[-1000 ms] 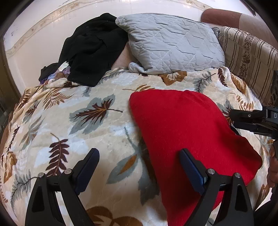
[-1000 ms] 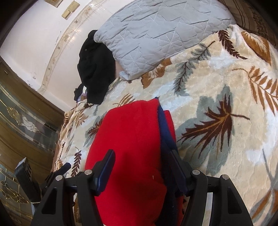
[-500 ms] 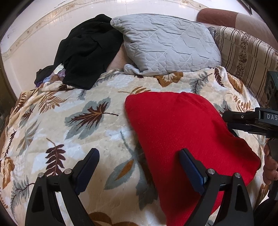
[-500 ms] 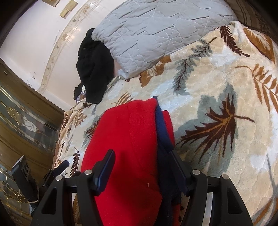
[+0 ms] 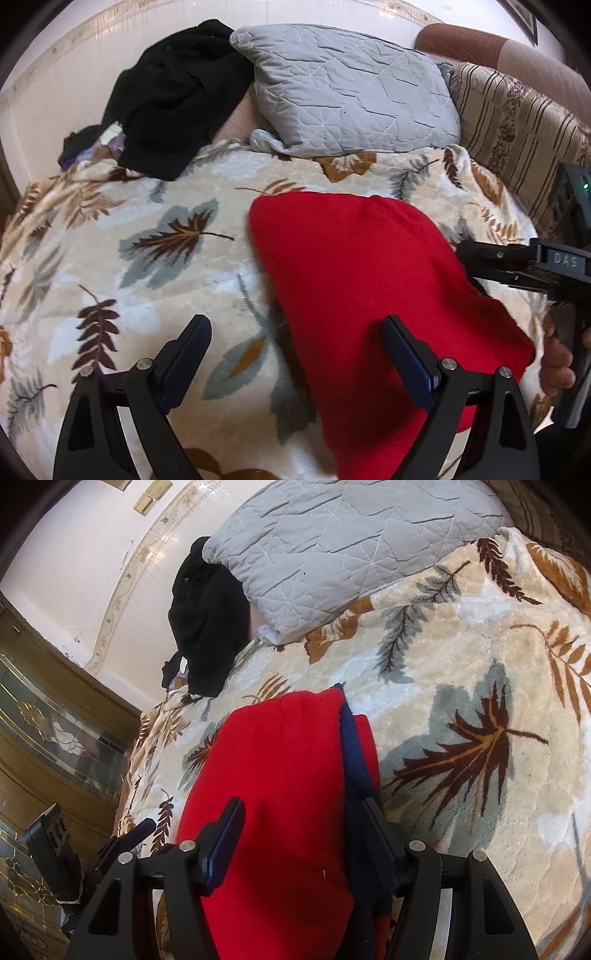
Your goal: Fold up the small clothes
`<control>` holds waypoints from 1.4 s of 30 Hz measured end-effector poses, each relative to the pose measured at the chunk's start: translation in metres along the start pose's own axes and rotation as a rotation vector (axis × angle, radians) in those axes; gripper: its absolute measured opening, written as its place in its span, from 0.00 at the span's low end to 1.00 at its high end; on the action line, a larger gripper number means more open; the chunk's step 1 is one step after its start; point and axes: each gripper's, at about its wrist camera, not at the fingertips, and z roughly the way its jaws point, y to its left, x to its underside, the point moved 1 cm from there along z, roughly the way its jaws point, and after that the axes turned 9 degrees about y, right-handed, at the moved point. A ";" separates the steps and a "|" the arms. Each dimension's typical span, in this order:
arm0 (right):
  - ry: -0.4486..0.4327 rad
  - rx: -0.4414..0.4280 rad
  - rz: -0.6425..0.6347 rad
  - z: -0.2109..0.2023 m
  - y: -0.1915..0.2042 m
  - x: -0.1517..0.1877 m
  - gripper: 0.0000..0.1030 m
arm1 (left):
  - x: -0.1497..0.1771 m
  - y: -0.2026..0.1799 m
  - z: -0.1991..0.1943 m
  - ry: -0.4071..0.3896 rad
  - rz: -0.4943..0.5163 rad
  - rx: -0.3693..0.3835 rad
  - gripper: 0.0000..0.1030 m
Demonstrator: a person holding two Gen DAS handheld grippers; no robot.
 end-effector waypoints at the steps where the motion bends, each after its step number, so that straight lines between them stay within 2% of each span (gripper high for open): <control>1: 0.002 -0.002 -0.001 0.000 0.000 -0.001 0.66 | 0.000 0.000 0.000 0.004 -0.001 0.015 0.91; 23: 0.040 -0.019 0.007 0.011 -0.007 -0.005 0.66 | -0.002 -0.006 0.016 0.057 -0.002 0.152 0.91; 33: 0.076 -0.022 0.032 0.023 -0.015 -0.009 0.68 | -0.004 -0.004 0.025 0.091 -0.023 0.216 0.91; 42: 0.103 -0.063 0.054 0.029 -0.021 -0.012 0.73 | -0.005 -0.004 0.029 0.111 -0.026 0.252 0.91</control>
